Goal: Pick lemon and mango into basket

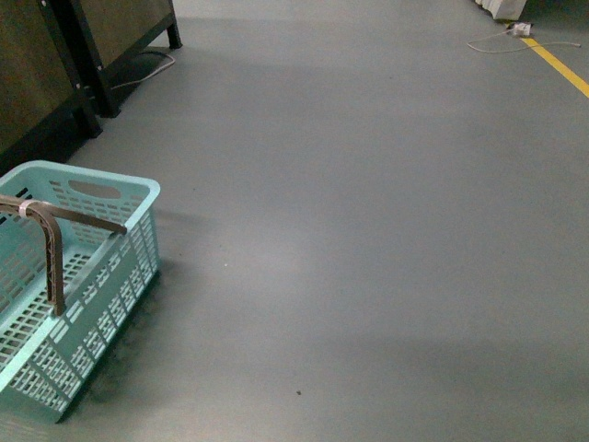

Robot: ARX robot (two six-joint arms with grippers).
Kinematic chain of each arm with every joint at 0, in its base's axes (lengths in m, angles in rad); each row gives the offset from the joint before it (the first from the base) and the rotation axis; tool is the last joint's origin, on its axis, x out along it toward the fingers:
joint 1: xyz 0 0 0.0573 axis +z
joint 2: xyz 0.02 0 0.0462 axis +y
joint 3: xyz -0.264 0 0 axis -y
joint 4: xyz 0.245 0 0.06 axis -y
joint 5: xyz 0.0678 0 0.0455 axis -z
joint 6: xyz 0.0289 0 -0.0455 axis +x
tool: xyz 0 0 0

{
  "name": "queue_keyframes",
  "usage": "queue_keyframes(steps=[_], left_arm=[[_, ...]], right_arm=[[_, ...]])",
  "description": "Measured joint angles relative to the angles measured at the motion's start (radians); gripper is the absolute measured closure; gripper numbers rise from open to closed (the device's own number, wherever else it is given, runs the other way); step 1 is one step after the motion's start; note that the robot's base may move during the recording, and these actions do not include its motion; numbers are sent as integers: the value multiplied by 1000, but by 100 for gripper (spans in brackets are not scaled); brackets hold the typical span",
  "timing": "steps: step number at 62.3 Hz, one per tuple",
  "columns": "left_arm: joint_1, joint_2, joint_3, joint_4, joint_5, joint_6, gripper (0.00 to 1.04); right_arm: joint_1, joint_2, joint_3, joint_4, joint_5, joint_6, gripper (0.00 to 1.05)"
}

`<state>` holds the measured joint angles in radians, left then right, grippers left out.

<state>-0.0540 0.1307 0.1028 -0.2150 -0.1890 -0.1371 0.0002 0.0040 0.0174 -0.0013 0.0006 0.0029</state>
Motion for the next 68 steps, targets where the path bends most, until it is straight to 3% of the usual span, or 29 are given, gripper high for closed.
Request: queue_keyframes(steps=[3,11,19,27,40,51,68], left_arm=[[8,119,53,-108,-39,-114,7],[80,275,81,-70,43,-296,7],[193,462,110,87,207,-434,7],[294,790,163,350,355,-546,7],[360,1292,337,610,478,-613,7],[409,1592,520,676,550,-628,7],[431,1892,774,667,571,-666,7]], right_arm=[[0,0,0,0,-1,0,9],[0,0,0,0,0,0,9],[0,0,0,0,0,0,9],[0,0,0,0,0,0,9],[0,0,0,0,0,0,9],[0,0,0,0,0,0,9],[0,0,0,0,0,0,9]])
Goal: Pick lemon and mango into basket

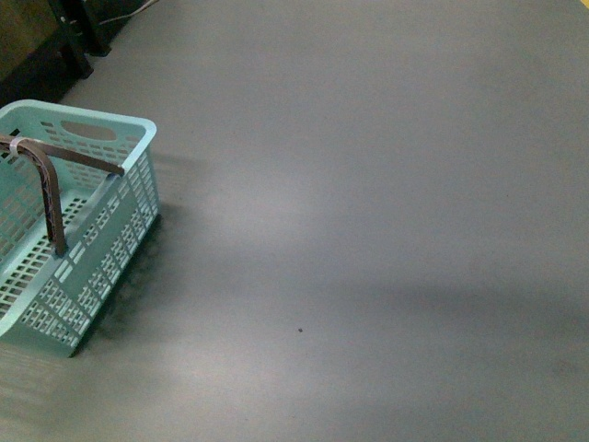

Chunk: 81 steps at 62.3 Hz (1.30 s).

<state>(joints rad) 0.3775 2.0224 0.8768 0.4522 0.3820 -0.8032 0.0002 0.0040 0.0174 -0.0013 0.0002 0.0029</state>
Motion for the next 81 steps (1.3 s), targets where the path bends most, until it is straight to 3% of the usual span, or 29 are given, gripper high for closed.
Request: queue_keyframes(steps=[27,49,81], left_arm=[[10,272,349,-121,-35,-52,7],[-51,395,541,-163,-42,-92,7],[-60,397,515,-131,-72,-182,87]], right_arm=[[0,0,0,0,0,0,9],[0,0,0,0,0,0,9],[0,0,0,0,0,0,9]])
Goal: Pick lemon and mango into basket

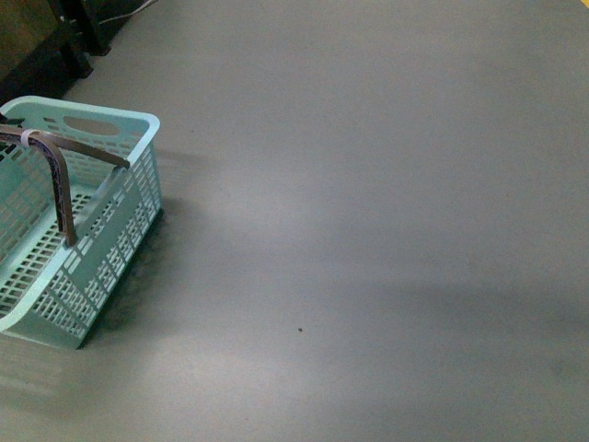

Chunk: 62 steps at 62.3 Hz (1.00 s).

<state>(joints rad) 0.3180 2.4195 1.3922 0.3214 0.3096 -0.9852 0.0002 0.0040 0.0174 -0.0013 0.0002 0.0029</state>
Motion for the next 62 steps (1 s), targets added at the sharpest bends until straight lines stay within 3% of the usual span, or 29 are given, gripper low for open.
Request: queue_keyframes(steps=[7,22,41,62], left_arm=[[-2,-35,-55,15,5,-53,100],[-20,-176,-218,76,-34,-150,100],[-83,-594,-488,150,-75,-300,100],[-183,-1130,-591,-48,-185,-449,100]], right_arm=[[0,0,0,0,0,0,9],[0,0,0,0,0,0,9],[0,0,0,0,0,0,9],[0,0,0,0,0,0,9]])
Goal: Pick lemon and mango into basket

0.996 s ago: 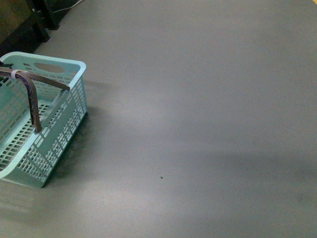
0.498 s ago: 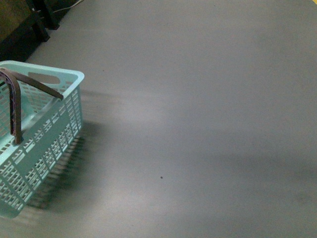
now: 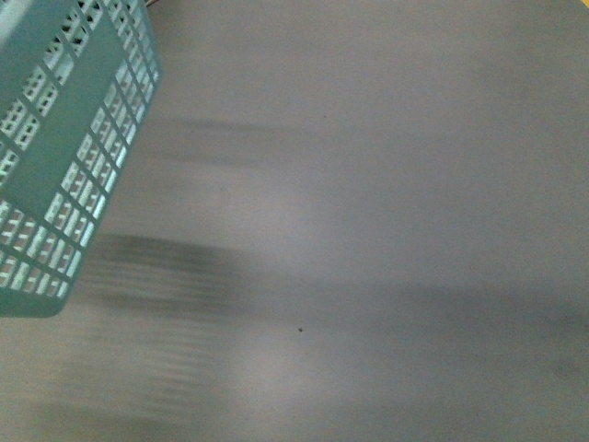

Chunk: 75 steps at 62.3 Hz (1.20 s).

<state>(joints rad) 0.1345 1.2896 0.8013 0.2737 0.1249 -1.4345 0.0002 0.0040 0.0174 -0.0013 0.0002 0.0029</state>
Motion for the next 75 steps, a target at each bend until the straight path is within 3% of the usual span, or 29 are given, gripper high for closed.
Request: queue_keyframes(steps=[21,41,75], left_arm=[[-109,-290,34,-269,-127,-36,100],[-263,-374,90,-388,-216,-1,100],[-270,-378,93,-391,-227,23,100]], right_arm=[[0,0,0,0,0,0,9],[0,0,0,0,0,0,9],[0,0,0,0,0,0,9]])
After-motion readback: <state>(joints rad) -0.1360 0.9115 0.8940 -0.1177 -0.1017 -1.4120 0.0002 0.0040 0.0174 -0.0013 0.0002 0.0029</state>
